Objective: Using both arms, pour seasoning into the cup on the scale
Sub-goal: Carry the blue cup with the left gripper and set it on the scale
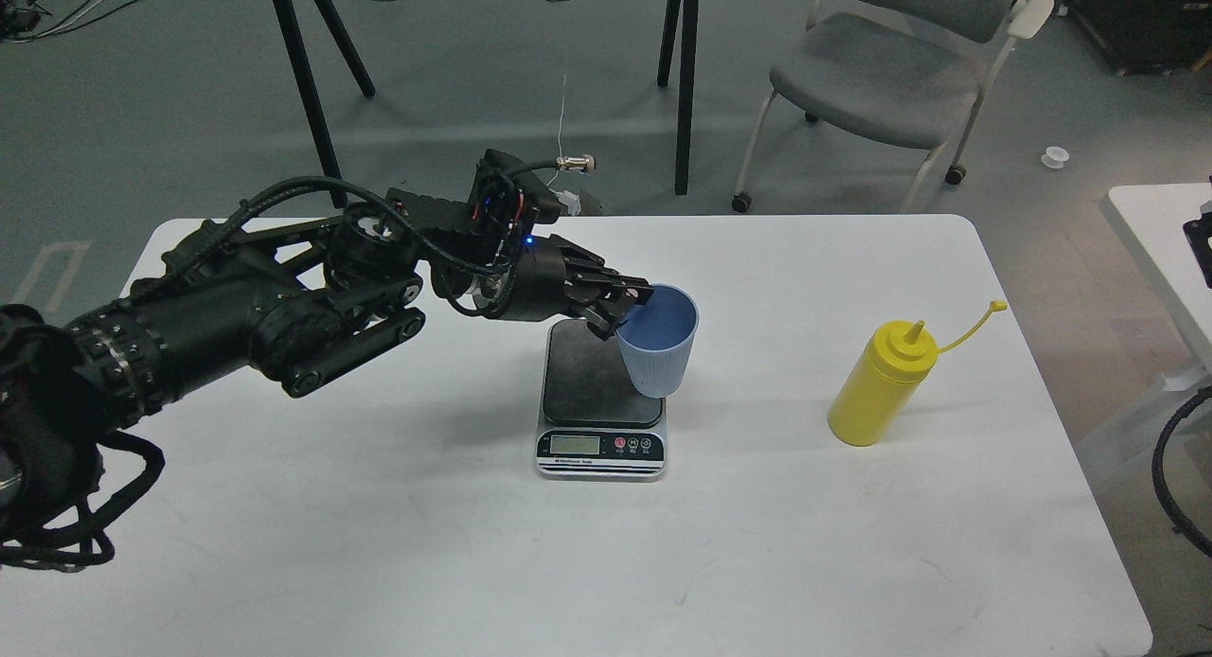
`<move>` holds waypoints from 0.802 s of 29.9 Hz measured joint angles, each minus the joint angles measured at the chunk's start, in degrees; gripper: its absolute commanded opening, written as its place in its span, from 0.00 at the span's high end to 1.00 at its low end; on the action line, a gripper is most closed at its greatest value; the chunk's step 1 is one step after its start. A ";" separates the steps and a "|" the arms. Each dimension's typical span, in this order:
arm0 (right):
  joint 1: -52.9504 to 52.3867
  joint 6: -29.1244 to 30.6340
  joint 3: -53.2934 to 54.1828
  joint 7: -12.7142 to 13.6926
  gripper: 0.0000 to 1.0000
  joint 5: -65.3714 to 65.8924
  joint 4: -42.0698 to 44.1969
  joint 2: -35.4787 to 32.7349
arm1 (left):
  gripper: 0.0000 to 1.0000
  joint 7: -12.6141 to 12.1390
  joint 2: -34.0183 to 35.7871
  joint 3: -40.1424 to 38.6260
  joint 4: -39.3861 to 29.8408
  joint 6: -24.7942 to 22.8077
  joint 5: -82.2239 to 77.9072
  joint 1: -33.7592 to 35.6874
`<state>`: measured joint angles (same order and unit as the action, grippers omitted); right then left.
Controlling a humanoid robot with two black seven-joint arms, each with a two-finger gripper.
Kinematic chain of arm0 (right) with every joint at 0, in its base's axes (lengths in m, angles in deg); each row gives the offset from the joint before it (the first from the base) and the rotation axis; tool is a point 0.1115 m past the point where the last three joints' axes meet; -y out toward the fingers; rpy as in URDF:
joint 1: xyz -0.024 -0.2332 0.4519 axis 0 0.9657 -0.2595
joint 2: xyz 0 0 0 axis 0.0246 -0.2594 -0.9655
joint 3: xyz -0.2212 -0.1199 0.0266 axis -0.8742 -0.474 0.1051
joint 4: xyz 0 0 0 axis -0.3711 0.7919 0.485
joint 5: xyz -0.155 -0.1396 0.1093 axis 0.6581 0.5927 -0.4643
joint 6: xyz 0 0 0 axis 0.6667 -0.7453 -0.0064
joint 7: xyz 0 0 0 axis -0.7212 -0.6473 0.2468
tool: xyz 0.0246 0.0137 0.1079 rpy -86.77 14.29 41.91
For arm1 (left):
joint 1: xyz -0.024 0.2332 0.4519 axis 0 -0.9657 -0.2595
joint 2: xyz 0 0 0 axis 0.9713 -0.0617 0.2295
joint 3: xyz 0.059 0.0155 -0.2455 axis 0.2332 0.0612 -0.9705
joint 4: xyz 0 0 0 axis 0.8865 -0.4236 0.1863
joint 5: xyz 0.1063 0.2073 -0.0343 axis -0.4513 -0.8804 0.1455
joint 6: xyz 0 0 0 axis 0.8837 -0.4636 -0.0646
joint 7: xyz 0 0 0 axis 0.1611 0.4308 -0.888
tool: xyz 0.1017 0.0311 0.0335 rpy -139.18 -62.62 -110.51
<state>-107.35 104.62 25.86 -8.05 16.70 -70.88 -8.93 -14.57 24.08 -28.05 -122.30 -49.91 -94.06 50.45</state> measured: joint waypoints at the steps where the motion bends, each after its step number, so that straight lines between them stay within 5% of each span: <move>1: 0.11 0.00 0.14 0.00 0.01 0.00 0.00 -0.01 | 0.95 -0.03 -0.75 0.59 0.95 0.04 0.00 -0.02; 16: 0.65 0.00 0.34 0.00 0.01 0.00 -0.76 -0.02 | 0.92 0.17 -0.65 2.70 5.53 0.54 0.10 -0.09; 24: 0.65 0.00 0.33 -0.01 0.01 0.00 -1.08 -0.02 | 0.82 -0.04 0.09 2.70 6.09 0.59 0.21 -0.54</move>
<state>-106.69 104.62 26.19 -8.06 16.70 -71.96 -8.95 -14.61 24.17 -25.34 -116.21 -49.32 -93.86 49.90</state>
